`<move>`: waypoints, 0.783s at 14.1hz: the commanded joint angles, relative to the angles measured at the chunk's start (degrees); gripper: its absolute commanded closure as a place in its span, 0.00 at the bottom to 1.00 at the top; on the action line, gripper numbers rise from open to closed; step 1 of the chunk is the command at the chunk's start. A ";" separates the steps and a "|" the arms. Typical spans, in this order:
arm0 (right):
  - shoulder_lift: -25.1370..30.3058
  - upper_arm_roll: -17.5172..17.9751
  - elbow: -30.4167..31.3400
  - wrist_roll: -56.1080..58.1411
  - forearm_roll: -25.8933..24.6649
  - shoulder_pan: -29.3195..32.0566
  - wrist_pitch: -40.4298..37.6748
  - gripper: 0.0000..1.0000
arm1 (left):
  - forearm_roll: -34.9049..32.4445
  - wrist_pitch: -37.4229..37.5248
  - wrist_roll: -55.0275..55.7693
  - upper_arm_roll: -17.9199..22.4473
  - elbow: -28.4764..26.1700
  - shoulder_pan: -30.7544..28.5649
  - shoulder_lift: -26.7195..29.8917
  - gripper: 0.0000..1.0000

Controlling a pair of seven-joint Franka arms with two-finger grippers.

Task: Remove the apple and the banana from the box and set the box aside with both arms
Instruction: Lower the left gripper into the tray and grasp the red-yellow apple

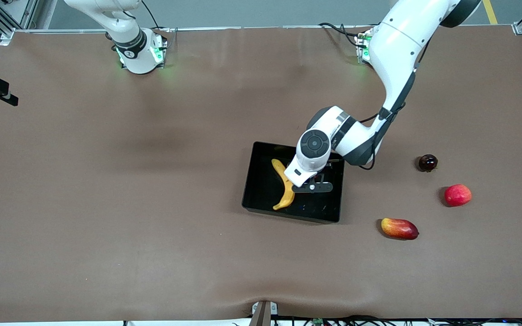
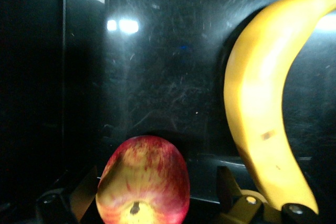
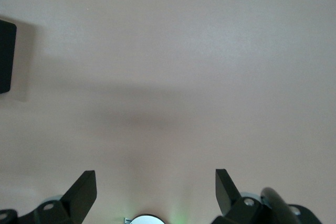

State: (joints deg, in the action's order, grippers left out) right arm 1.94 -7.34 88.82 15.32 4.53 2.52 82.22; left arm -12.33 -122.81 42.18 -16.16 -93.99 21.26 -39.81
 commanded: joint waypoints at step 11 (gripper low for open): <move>-5.81 0.92 -1.28 1.11 1.19 3.20 -0.83 0.00 | -2.88 0.38 0.71 0.34 -0.06 0.19 2.10 1.00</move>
State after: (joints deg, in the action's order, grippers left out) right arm -2.27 -7.20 88.84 15.69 4.53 4.42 82.09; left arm -13.95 -122.81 42.17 -16.03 -94.26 21.53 -40.13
